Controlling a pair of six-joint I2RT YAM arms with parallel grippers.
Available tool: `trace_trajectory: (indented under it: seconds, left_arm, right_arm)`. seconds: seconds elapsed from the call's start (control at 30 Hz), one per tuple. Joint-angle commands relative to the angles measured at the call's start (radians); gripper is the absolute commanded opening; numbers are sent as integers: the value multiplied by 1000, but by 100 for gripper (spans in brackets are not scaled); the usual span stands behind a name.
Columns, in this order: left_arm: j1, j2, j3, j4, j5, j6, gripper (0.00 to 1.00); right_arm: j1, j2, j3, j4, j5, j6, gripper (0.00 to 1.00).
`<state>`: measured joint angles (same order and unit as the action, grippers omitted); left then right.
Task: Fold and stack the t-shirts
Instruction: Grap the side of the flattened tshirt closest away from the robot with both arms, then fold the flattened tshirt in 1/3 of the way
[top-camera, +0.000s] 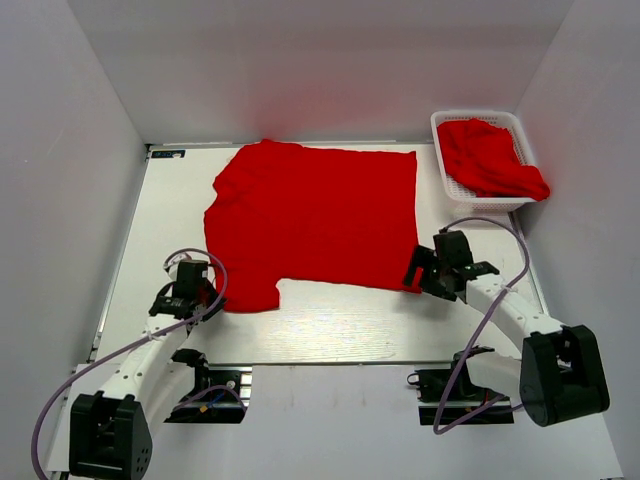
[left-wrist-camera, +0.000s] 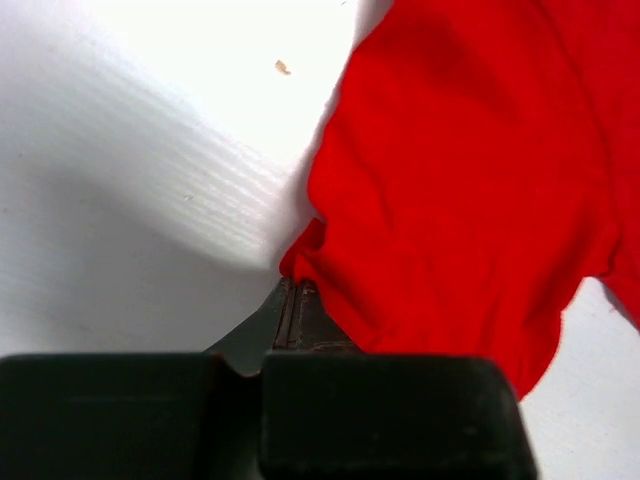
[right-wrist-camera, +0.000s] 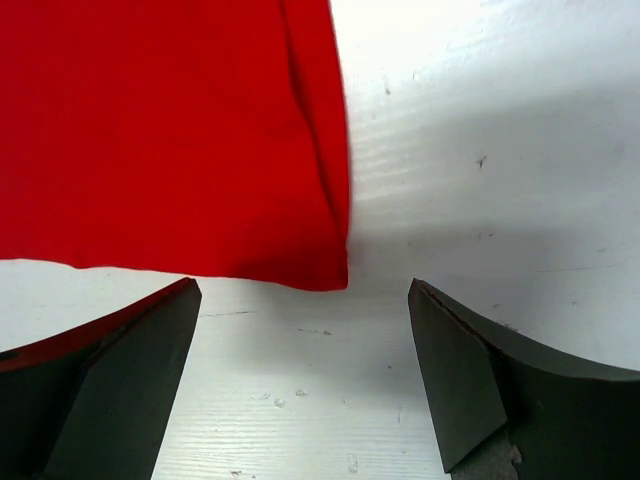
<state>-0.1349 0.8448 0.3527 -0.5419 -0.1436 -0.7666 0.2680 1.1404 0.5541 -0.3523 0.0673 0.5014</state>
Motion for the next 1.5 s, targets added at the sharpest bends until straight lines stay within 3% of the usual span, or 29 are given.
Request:
trace_trajectory:
  seconds: [0.0, 0.13, 0.27, 0.37, 0.4, 0.53, 0.97, 1.47]
  left_arm:
    - [-3, -30, 17, 37, 21, 24, 0]
    - [-3, -30, 28, 37, 30, 33, 0]
    - [-3, -30, 48, 46, 53, 46, 0]
    - [-3, -30, 74, 59, 71, 46, 0]
    - [-3, -30, 94, 59, 72, 56, 0]
    - [-3, -9, 141, 82, 81, 65, 0]
    - [8, 235, 354, 272, 125, 96, 0]
    - [17, 588, 676, 332, 68, 144, 0]
  right_arm:
    - [-4, 37, -17, 34, -32, 39, 90]
    - [0, 102, -20, 114, -57, 48, 90]
    - [-3, 170, -10, 139, -100, 63, 76]
    - [0, 171, -10, 153, -110, 66, 44]
    - [0, 167, -8, 151, -103, 68, 26]
    - [-1, 124, 6, 148, -96, 54, 0]
    - [-3, 215, 239, 115, -72, -15, 0]
    - [-22, 439, 564, 56, 72, -66, 0]
